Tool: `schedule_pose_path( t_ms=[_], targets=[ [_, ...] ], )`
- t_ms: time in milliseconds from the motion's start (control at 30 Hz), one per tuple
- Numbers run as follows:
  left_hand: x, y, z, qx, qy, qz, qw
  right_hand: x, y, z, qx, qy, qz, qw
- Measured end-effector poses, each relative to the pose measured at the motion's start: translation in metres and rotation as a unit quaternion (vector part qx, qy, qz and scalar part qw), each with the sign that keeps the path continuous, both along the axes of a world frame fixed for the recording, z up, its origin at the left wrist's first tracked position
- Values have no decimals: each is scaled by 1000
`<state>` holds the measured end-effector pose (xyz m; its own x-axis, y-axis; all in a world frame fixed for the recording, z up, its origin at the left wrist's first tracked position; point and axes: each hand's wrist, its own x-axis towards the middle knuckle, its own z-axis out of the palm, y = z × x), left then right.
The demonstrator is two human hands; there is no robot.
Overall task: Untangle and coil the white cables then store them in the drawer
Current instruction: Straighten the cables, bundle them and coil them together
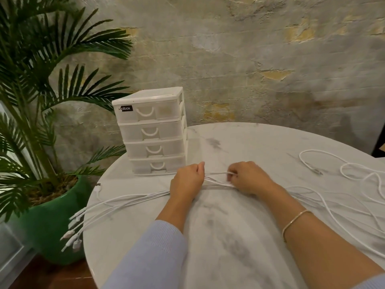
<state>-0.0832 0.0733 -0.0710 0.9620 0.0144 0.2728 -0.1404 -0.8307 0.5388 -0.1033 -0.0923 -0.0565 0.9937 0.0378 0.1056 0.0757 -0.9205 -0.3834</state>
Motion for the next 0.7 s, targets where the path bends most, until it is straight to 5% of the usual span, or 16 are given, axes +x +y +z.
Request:
schedule_pose_path(
  t_ms=[167,300,500,700],
  targets=[
    [0,-8,-1,12,9,-19,1000,-6,-52,8,-31,-7,-140,990],
    [4,-2,-1,-6,3,11,1000,-12,-89,15,5,-84,-311,947],
    [3,-2,-1,0,-8,8,1000,-12,-70,23,-6,58,-133,989],
    [4,-1,-3,0,-15,6,1000,0,-5,18,63,-113,-49,990]
  ],
)
